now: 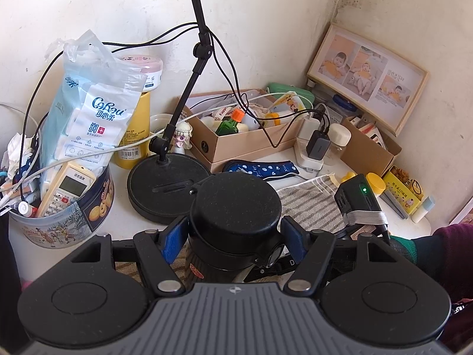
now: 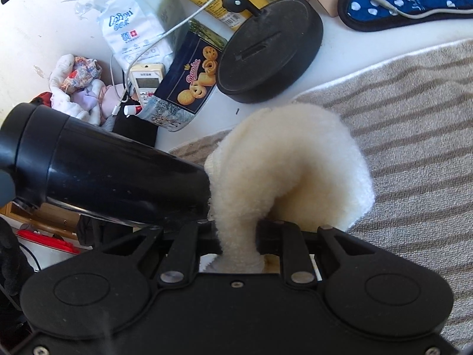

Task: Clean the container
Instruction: 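Rub the cloth down the bottle side with the right gripper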

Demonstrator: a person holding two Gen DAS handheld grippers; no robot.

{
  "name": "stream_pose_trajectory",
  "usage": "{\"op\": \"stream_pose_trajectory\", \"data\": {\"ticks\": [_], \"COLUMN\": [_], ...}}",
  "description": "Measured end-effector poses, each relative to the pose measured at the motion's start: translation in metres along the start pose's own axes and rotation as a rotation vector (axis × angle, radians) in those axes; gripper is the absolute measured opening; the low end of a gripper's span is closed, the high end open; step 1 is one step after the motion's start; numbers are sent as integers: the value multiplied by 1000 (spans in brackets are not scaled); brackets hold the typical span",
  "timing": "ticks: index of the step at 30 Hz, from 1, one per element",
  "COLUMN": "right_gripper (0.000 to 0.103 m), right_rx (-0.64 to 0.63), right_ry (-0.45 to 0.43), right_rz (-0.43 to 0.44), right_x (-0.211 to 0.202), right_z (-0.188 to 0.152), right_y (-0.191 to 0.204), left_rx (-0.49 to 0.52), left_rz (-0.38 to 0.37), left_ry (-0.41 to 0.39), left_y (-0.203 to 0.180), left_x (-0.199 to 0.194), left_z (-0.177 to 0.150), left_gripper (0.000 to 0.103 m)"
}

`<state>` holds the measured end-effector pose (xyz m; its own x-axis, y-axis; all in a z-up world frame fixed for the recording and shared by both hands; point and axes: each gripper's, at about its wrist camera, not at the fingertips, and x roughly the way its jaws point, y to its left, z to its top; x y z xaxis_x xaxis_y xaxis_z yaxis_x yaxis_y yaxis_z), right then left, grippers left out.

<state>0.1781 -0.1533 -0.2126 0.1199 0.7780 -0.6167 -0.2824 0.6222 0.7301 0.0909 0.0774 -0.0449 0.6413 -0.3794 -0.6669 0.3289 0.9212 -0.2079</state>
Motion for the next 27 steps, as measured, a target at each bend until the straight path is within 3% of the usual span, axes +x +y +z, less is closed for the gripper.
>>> {"op": "stream_pose_trajectory", "data": {"ticks": [9, 27], "right_gripper": [17, 17], "right_rx": [-27, -49], "right_ry": [-15, -102], "right_rz": [24, 155], "right_x": [-12, -50], "right_z": [-1, 6], "right_y": [11, 38], "left_rx": [-2, -2], "left_rz": [0, 4], "left_ry": [-3, -5], "left_y": [2, -2], "left_x": [1, 1], "left_z": [1, 0], "left_gripper": [68, 68]}}
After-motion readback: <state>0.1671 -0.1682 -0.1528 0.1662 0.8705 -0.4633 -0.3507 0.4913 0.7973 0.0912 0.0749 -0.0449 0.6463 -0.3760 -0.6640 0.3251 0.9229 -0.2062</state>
